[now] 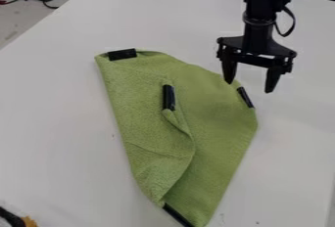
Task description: Take the cloth to the right and fold it
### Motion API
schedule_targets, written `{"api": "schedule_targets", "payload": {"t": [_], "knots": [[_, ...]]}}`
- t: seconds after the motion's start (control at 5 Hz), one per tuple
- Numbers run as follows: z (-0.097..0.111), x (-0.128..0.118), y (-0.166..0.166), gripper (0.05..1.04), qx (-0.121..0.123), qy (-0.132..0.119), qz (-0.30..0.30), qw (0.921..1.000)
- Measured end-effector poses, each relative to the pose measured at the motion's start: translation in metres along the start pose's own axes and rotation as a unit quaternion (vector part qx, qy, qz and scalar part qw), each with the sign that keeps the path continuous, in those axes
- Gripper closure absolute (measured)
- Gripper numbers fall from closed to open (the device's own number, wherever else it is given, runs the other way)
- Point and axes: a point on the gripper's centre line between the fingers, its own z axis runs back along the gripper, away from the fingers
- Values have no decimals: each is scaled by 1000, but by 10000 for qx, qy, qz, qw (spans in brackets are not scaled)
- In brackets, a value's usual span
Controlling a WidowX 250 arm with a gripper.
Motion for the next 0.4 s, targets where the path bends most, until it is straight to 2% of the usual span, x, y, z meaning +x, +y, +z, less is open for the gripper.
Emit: {"api": "schedule_targets", "payload": {"t": [0.4], "knots": [[-18,-1,-11,83,-103,202,-107,9997]]}}
